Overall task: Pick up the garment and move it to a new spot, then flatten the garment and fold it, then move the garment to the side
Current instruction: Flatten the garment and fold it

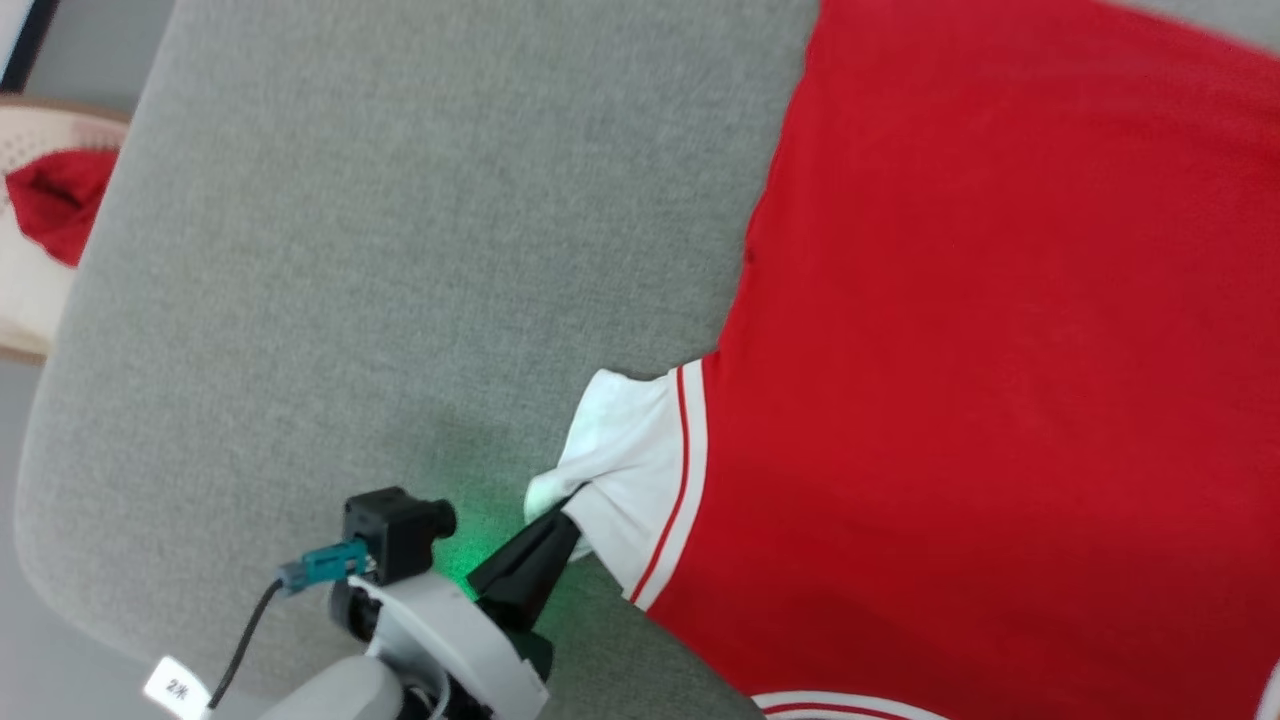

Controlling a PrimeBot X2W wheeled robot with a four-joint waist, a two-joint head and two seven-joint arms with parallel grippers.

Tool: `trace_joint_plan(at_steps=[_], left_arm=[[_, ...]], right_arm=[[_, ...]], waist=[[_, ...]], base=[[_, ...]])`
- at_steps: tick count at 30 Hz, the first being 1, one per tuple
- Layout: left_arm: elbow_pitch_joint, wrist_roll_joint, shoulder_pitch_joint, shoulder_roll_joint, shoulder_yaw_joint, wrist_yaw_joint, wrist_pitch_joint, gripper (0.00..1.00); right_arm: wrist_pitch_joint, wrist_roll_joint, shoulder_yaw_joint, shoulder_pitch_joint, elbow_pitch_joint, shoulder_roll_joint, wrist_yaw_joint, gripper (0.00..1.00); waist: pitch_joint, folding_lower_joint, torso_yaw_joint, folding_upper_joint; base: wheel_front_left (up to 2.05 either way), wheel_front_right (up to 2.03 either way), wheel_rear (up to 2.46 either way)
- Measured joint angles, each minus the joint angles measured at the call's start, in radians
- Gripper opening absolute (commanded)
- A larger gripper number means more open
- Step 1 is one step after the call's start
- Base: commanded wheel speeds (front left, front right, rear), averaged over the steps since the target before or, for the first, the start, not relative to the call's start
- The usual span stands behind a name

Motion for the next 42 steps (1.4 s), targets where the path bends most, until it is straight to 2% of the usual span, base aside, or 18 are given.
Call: trace_joint_plan(at_steps=[4, 8, 12, 16, 20, 24, 30, 32, 33, 36, 42], left_arm=[[0.021, 0.000, 0.020, 0.023, 0.007, 0.013, -0.004, 0.00], [0.021, -0.002, 0.032, 0.037, 0.010, 0.019, -0.002, 0.00], [0.016, -0.007, 0.040, 0.054, 0.013, 0.030, 0.003, 0.00], [0.007, -0.009, 0.057, 0.068, 0.015, 0.042, 0.006, 0.00], [-0.007, -0.013, 0.071, 0.083, 0.018, 0.052, 0.007, 0.00], [-0.016, -0.013, 0.072, 0.088, 0.017, 0.058, 0.012, 0.00], [-0.026, -0.012, 0.079, 0.097, 0.013, 0.066, 0.017, 0.00], [-0.030, -0.012, 0.081, 0.099, 0.010, 0.070, 0.021, 0.00], [-0.030, -0.011, 0.081, 0.099, 0.008, 0.070, 0.021, 0.00], [-0.032, -0.007, 0.081, 0.093, -0.001, 0.070, 0.026, 0.00], [-0.035, 0.002, 0.079, 0.077, -0.012, 0.070, 0.024, 0.00]], right_arm=[[0.008, 0.104, 0.040, 0.163, -0.131, -0.065, 0.000, 0.00], [0.001, 0.179, 0.031, 0.360, -0.283, -0.128, 0.000, 0.00], [-0.004, 0.226, -0.016, 0.575, -0.432, -0.140, 0.000, 0.00], [0.012, 0.233, -0.073, 0.769, -0.567, -0.118, 0.000, 0.00], [0.033, 0.210, -0.108, 0.918, -0.673, -0.056, 0.000, 0.00], [0.064, 0.185, -0.123, 1.027, -0.759, 0.007, 0.000, 0.00], [0.105, 0.170, -0.125, 1.120, -0.844, 0.063, 0.000, 0.00], [0.108, 0.158, -0.128, 1.125, -0.874, 0.067, 0.000, 0.47], [0.101, 0.156, -0.136, 1.122, -0.887, 0.067, 0.000, 1.00], [0.103, 0.154, -0.167, 1.094, -0.936, 0.050, 0.000, 1.00], [0.158, 0.153, -0.241, 0.943, -1.018, -0.031, 0.000, 1.00]], waist=[[-0.054, 0.0000, -0.027, 0.0000], [-0.100, 0.0000, -0.061, 0.0000], [-0.134, 0.0000, -0.103, 0.0000], [-0.160, 0.0001, -0.145, 0.0000], [-0.181, 0.0000, -0.187, 0.0000], [-0.194, 0.0001, -0.219, 0.0000], [-0.209, 0.0001, -0.240, 0.0000], [-0.214, 0.0000, -0.241, 0.0000], [-0.217, 0.0001, -0.240, 0.0000], [-0.224, 0.0000, -0.232, 0.0000], [-0.228, 0.0000, -0.197, 0.0000]], base=[[0.00, 0.00, 0.00], [0.00, 0.00, 0.00], [0.00, 0.00, 0.00], [0.00, 0.00, 0.00], [0.00, 0.00, 0.00], [0.00, 0.00, 0.00], [0.00, 0.00, 0.00], [0.00, 0.00, 0.00], [0.00, 0.00, 0.00], [0.00, 0.00, 0.00], [0.00, 0.00, 0.00]])
